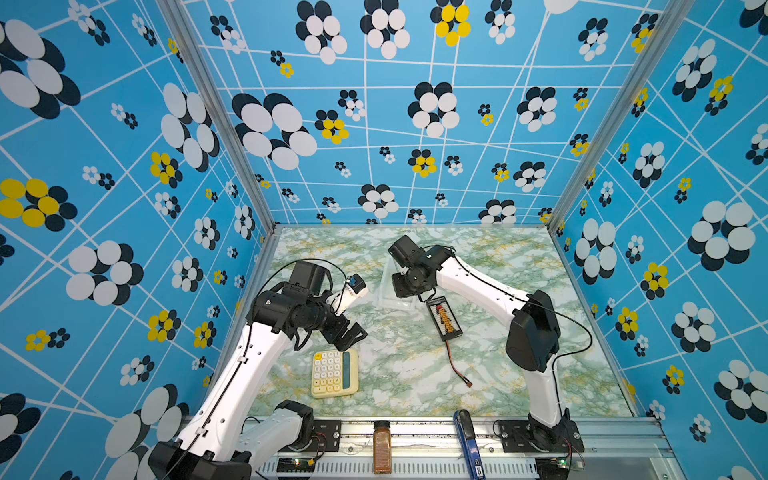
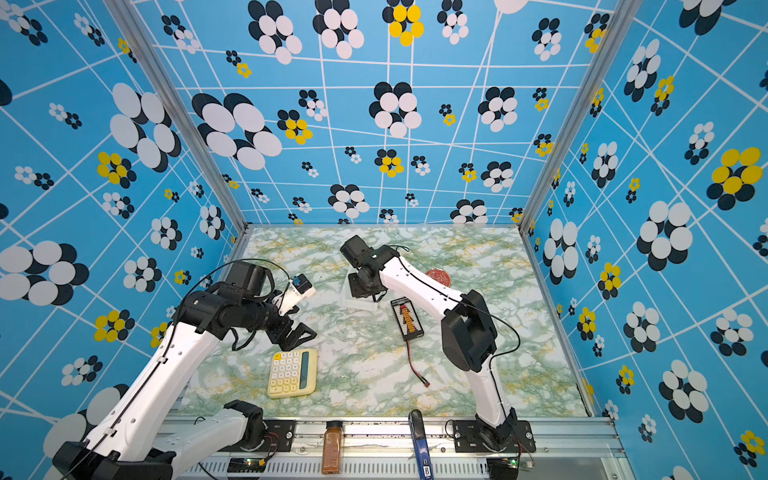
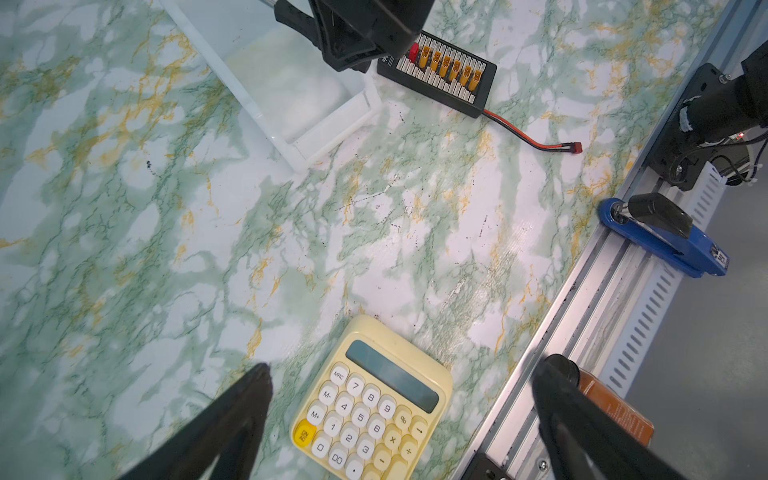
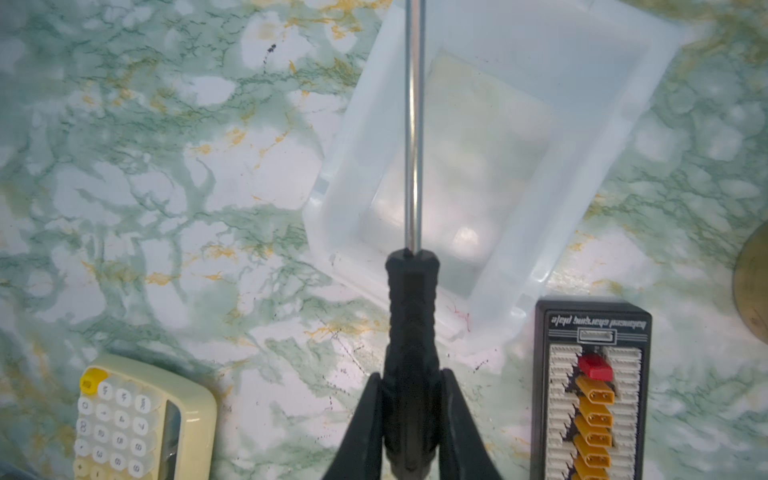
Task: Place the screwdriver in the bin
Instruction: 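Lift the screwdriver with the right gripper and carry it over the white bin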
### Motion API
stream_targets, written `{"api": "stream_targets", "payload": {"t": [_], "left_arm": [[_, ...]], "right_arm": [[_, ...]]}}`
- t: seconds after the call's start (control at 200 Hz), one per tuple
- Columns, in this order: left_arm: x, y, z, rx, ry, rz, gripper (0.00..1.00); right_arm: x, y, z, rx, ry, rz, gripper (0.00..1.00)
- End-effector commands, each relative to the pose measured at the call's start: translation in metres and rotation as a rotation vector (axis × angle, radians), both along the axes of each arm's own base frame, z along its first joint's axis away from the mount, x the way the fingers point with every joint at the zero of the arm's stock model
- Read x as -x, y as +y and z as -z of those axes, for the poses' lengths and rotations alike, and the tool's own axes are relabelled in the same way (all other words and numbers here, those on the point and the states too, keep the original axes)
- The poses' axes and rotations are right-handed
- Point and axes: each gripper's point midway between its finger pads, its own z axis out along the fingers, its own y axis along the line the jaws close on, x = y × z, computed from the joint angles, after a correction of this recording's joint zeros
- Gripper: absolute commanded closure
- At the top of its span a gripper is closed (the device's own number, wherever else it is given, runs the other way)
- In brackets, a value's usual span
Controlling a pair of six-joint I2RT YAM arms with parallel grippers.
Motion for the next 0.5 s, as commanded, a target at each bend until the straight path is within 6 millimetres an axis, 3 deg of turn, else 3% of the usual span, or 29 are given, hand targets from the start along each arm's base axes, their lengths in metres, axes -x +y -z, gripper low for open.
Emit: {"api": "stream_targets", "payload": {"t": [0.0,0.045,0.085,0.22,0.495], "left_arm": [[0.005,-0.003,-0.013,0.019,-0.022,0.024,0.01],[0.004,-0.003,-0.013,0.020,-0.023,0.025,0.01],[0.004,-0.003,-0.014,0.023,-0.023,0.025,0.01],[0.004,-0.006,-0.016,0.034,-0.020,0.031,0.01],[0.004,-0.006,-0.016,0.037,-0.019,0.026,0.01]], "right_arm": [[-0.007,-0.003,0.001,0.038,0.002,0.006,0.87],[-0.009,-0.002,0.001,0.039,0.000,0.006,0.87],[-0.011,0.000,0.019,0.059,0.027,0.006,0.87],[-0.016,0.002,0.034,0.082,0.042,0.002,0.86],[-0.029,0.000,0.044,0.117,0.029,0.009,0.85]]}}
